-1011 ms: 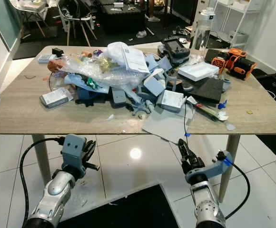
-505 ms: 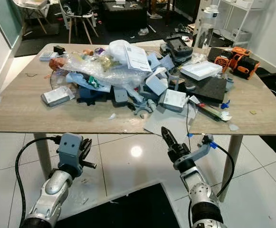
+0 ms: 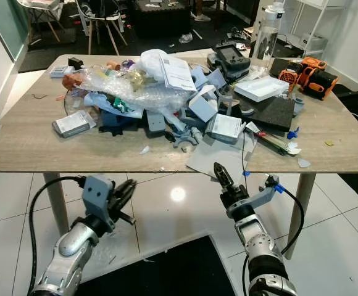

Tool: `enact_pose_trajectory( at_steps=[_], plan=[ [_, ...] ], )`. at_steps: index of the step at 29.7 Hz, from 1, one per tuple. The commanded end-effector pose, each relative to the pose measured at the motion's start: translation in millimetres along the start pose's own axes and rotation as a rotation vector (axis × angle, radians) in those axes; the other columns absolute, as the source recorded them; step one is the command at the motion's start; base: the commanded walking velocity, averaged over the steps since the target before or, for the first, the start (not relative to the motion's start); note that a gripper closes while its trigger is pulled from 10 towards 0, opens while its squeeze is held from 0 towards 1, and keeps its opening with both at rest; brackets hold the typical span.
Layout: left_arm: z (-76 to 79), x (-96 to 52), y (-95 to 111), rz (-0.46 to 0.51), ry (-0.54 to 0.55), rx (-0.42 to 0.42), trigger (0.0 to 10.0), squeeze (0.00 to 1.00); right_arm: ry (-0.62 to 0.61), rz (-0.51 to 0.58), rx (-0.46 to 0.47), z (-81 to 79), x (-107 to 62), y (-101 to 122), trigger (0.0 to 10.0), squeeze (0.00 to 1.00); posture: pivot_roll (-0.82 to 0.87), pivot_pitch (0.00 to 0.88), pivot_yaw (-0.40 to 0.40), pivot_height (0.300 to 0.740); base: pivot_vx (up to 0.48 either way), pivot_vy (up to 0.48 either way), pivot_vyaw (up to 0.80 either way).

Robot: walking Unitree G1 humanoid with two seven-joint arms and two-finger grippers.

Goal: Picking trash to rubbish bin

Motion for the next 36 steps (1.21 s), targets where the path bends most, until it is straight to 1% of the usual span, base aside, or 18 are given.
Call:
enact_pose_trajectory(
  at_steps=[1, 2, 3, 4, 5, 6, 10, 15, 16, 17, 18, 19, 20, 30, 36],
  plan=[
    [4.9, -1.7, 3, 0.011, -0.038, 0.007, 10.0, 0.00, -0.004, 0.000, 0.001, 1.6, -1.1, -2, 10.0, 0.00, 0.04, 0.131, 0.010, 0.740, 0.000, 0.000, 0.00],
    [11.6, 0.4, 8, 0.021, -0.083, 0.042, 10.0, 0.00, -0.005, 0.000, -0.001, 2.3, -1.2, -1, 10.0, 0.00, 0.04, 0.132, 0.009, 0.740, 0.000, 0.000, 0.00],
    [11.6, 0.4, 8, 0.021, -0.083, 0.042, 10.0, 0.00, -0.005, 0.000, -0.001, 2.3, -1.2, -1, 10.0, 0.00, 0.04, 0.132, 0.009, 0.740, 0.000, 0.000, 0.00],
    [25.1, 5.8, 14, 0.032, -0.159, 0.126, 10.0, 0.00, -0.009, -0.003, -0.017, 3.7, -1.0, 0, 10.0, 0.00, 0.05, 0.135, 0.010, 0.740, 0.000, 0.000, 0.00],
    [25.1, 5.8, 14, 0.032, -0.159, 0.126, 10.0, 0.00, -0.009, -0.003, -0.017, 3.7, -1.0, 0, 10.0, 0.00, 0.05, 0.135, 0.010, 0.740, 0.000, 0.000, 0.00],
    [29.4, 7.3, 15, 0.031, -0.185, 0.144, 10.0, 0.00, -0.012, -0.003, -0.023, 4.4, -0.7, 0, 10.0, 0.00, 0.05, 0.135, 0.010, 0.740, 0.000, 0.000, 0.00],
    [33.1, 10.6, 16, 0.032, -0.204, 0.157, 10.0, 0.00, -0.009, -0.001, -0.019, 4.2, 0.5, 1, 10.0, 0.00, 0.05, 0.143, 0.013, 0.740, 0.000, 0.000, 0.00],
    [31.6, 12.9, 21, 0.041, -0.198, 0.153, 10.0, 0.00, 0.007, 0.004, 0.005, 2.3, 3.0, 2, 10.0, 0.00, 0.05, 0.150, 0.017, 0.740, 0.000, 0.000, 0.00],
    [31.2, 12.4, 22, 0.040, -0.199, 0.160, 10.0, 0.00, 0.009, 0.007, 0.008, 2.1, 3.4, 2, 7.9, 0.00, 0.05, 0.151, 0.017, 0.740, 0.000, 0.000, 0.00],
    [30.9, 12.1, 22, 0.040, -0.197, 0.162, 10.0, 0.00, 0.010, 0.012, 0.012, 1.9, 3.7, 2, 5.0, 0.00, 0.05, 0.151, 0.016, 0.740, 0.000, 0.000, 0.00],
    [30.3, 11.7, 23, 0.039, -0.195, 0.166, 10.0, 0.00, 0.010, 0.015, 0.015, 1.9, 3.8, 2, 4.5, 0.00, 0.06, 0.150, 0.015, 0.740, 0.000, 0.000, 0.00],
    [30.1, 11.4, 23, 0.039, -0.193, 0.168, 10.0, 0.00, 0.009, 0.020, 0.019, 2.0, 4.0, 2, 2.5, 0.00, 0.06, 0.150, 0.015, 0.740, 0.000, 0.000, 0.00],
    [29.8, 11.2, 23, 0.037, -0.191, 0.172, 10.0, 0.00, 0.008, 0.023, 0.023, 2.2, 3.8, 2, 0.0, 0.00, 0.06, 0.150, 0.015, 0.740, 0.000, 0.000, 0.00],
    [29.5, 10.9, 22, 0.041, -0.182, 0.167, 10.0, 0.00, -0.002, 0.022, 0.017, 4.0, 0.9, -2, 0.0, 0.00, 0.05, 0.140, 0.015, 0.740, 0.000, 0.000, 0.00],
    [30.0, 12.0, 22, 0.040, -0.184, 0.169, 10.0, 0.00, 0.014, 0.020, 0.022, 2.6, -0.5, -5, 0.0, 0.00, 0.05, 0.132, 0.019, 0.740, 0.000, 0.000, 0.00]
  ],
)
Point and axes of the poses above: a point about 5 cm out from each wrist's last joint towards the gripper, its own x axis pointing out of the wrist towards the gripper, its own y axis along the axis of the wrist's last joint, z = x × y, the point moved 2 cm from there along x, pointing out of the wrist towards the gripper, and after that the axes turned 12 degrees about -x, right-handed, at the moved point
